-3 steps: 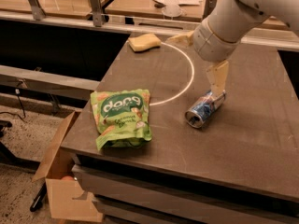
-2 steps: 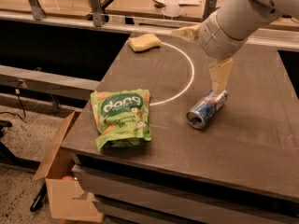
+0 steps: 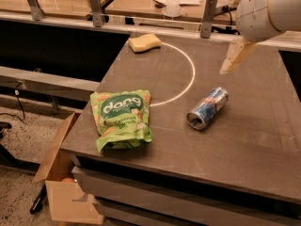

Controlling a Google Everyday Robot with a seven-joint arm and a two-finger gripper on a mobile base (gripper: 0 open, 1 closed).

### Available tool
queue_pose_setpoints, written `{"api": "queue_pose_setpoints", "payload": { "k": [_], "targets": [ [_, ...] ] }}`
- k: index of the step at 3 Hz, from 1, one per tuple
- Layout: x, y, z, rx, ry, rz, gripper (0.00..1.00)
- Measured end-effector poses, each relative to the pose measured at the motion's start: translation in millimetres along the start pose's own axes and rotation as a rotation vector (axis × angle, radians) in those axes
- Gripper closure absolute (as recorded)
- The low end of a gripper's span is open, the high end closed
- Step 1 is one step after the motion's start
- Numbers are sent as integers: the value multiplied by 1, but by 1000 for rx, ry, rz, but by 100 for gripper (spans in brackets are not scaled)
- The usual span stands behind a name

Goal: Knock redbull can over

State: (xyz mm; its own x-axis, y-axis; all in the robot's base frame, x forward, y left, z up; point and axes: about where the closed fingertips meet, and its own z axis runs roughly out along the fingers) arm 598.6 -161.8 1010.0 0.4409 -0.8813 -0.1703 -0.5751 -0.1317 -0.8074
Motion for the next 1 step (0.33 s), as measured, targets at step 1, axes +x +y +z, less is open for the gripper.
{"api": "queue_pose_setpoints", "payload": {
  "k": [1],
  "targets": [
    [4, -20, -1, 76, 18, -2, 0]
  ]
}}
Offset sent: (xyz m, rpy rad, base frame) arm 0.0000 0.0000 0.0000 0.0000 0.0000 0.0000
